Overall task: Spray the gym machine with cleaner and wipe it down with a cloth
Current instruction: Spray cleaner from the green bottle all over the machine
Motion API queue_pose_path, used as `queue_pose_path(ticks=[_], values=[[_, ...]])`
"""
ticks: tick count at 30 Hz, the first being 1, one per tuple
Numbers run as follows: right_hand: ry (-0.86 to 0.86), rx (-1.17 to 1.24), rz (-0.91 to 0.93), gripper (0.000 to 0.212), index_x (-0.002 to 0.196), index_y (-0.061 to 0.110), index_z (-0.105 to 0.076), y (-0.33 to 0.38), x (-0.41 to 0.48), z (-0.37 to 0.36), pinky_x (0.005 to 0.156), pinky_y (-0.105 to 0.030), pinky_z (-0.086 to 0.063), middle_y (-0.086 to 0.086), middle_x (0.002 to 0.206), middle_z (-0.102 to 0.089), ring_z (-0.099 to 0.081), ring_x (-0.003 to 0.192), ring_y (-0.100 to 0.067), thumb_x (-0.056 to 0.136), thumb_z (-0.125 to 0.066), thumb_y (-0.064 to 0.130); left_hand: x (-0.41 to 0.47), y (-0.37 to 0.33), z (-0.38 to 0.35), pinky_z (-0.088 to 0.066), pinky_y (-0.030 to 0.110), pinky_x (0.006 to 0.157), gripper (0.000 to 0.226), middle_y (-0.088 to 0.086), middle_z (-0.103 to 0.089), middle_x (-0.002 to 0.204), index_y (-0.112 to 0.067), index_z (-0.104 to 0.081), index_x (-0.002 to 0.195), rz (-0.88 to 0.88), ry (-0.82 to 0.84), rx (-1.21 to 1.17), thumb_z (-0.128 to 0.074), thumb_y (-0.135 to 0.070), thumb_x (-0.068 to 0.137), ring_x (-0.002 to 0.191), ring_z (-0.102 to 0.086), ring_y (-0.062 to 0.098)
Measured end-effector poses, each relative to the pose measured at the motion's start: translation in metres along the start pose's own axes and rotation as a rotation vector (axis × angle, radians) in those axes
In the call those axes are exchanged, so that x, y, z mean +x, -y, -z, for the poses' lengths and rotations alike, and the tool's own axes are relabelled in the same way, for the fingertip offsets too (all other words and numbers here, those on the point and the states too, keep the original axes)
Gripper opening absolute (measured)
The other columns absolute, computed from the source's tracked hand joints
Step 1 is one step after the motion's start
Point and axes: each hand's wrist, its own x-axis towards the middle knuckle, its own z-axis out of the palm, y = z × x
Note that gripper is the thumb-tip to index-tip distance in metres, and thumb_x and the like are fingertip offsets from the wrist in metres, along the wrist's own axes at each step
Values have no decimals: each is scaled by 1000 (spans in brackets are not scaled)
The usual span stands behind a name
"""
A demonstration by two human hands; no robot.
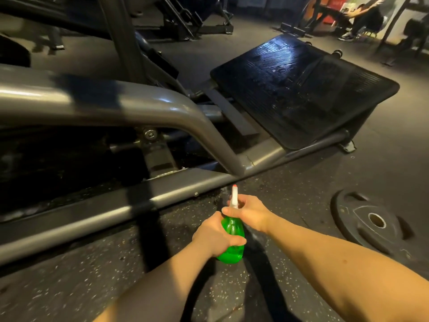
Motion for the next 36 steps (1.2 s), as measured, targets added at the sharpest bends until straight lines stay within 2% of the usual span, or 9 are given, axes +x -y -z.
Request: queue_pose_path(ticks=[4, 6, 11, 19, 23, 26, 28, 32, 36], values=[[85, -28, 16, 26, 99, 1, -73, 12, 6, -36, 91, -35, -59, -10, 98, -77, -73, 91, -19, 83, -85, 18, -19, 28, 14, -57, 40, 91, 86, -15, -67, 106, -39, -53, 117, 48, -53, -16, -78, -72, 42, 99, -67, 12], [136, -67, 26, 26, 99, 1, -73, 20, 8, -50, 92, -36, -59, -8, 94, -76, -72, 86, -17, 83, -85, 18, -24, 43, 16, -58, 39, 88, 83, -15, -66, 104, -39, -53, 115, 57, -91, -17, -77, -75, 44, 96, -67, 10], [224, -152, 48, 39, 107, 0, -71, 31, 4, -83, 96, -37, -57, -15, 111, -74, -72, 106, -27, 83, -86, 25, -47, 73, 25, -59, 38, 88, 80, -13, -67, 107, -39, -54, 113, 112, -120, -118, -81, -71, 46, 96, -67, 8], [327, -313, 162, 43, 99, -4, -67, 51, -7, -134, 78, -33, -54, -3, 84, -63, -61, 78, -14, 83, -84, 33, -82, 104, 35, -54, 36, 98, 87, -10, -66, 118, -32, -50, 128, 138, -247, -227, -83, -62, 53, 105, -65, 10], [386, -394, 193, 43, 113, 5, -69, 66, -13, -164, 90, -39, -56, -3, 101, -71, -68, 94, -18, 85, -83, 36, -97, 119, 46, -46, 36, 109, 92, -12, -59, 128, -33, -44, 134, 153, -254, -232, -78, -66, 55, 123, -59, 13], [436, -401, 256, 39, 118, 14, -68, 80, -20, -189, 90, -33, -55, -4, 111, -71, -68, 105, -19, 87, -81, 32, -108, 137, 57, -48, 35, 101, 81, -14, -63, 118, -37, -47, 124, 197, -306, -342, -89, -57, 58, 114, -62, 14], [466, -435, 302, 35, 111, 13, -71, 86, -21, -206, 81, -30, -53, -5, 104, -72, -68, 97, -18, 85, -81, 35, -119, 149, 64, -53, 39, 96, 86, -14, -65, 112, -36, -49, 126, 218, -376, -362, -89, -59, 52, 105, -64, 13], [484, -534, 345, 39, 93, 10, -72, 98, -26, -244, 79, -44, -57, -8, 88, -71, -65, 79, -17, 79, -84, 44, -145, 172, 74, -54, 38, 94, 85, -11, -64, 113, -33, -50, 124, 291, -461, -393, -85, -61, 52, 104, -64, 14], [572, -504, 367, 34, 87, 8, -70, 114, -38, -288, 70, -34, -54, 0, 77, -64, -62, 72, -12, 80, -86, 37, -166, 196, 87, -54, 38, 98, 83, -13, -65, 112, -34, -52, 123, 356, -541, -499, -88, -57, 52, 106, -64, 12]])
